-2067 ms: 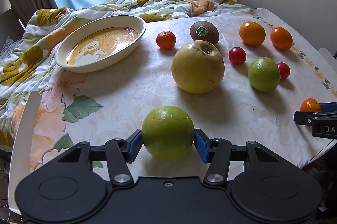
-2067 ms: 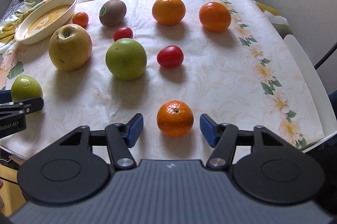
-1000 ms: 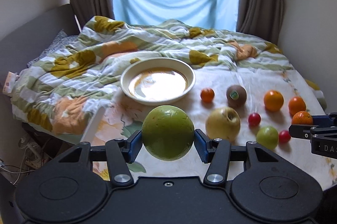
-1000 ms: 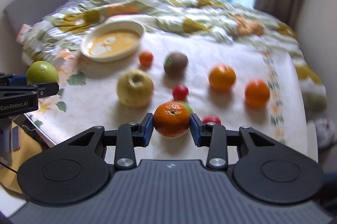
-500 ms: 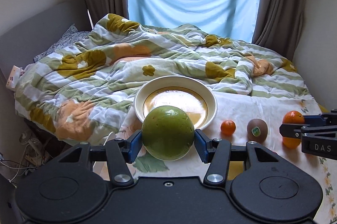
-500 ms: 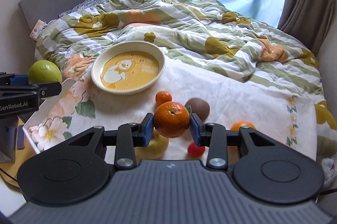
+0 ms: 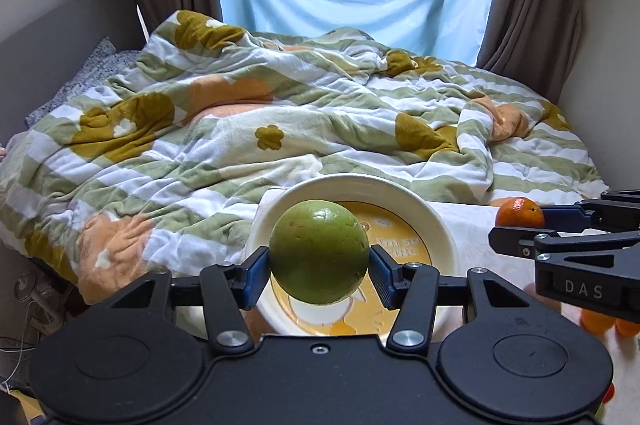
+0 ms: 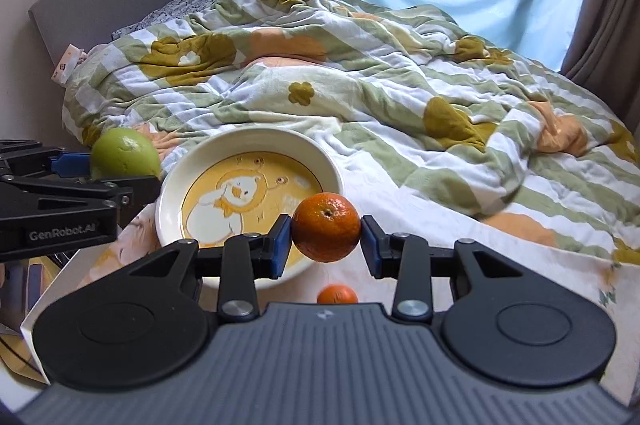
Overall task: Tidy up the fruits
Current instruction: 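Carry the mandarin and green lime to the white dish with both tools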
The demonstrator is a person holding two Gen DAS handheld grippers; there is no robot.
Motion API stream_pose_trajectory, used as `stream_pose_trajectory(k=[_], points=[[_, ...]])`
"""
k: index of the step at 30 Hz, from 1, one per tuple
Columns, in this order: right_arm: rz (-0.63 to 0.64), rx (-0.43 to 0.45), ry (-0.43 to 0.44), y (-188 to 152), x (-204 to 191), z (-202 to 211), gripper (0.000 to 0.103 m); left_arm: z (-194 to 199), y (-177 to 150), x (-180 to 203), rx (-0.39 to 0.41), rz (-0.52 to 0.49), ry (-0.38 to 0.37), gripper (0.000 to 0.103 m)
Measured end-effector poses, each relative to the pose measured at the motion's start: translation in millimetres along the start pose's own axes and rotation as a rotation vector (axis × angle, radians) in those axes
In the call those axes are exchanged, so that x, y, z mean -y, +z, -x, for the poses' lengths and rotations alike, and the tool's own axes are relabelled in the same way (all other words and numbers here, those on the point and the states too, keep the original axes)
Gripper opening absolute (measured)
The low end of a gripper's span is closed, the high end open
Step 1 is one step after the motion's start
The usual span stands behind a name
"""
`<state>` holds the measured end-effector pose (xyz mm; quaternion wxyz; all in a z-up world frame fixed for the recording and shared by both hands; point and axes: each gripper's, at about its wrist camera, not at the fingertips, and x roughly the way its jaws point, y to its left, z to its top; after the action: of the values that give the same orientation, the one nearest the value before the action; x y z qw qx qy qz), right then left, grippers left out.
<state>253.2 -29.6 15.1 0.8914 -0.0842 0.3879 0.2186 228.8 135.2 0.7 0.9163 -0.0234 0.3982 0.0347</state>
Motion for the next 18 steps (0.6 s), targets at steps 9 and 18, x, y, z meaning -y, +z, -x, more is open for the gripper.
stream_pose_trajectory(k=[9,18], points=[[-0.025,-0.034,-0.012,30,8,-57,0.052,-71,28,3,-0.038,-0.094,-0.028,0.057],[-0.074,-0.078,-0.057,36,29,-88,0.052,-118,28,17,-0.087,-0.219,-0.023,0.057]])
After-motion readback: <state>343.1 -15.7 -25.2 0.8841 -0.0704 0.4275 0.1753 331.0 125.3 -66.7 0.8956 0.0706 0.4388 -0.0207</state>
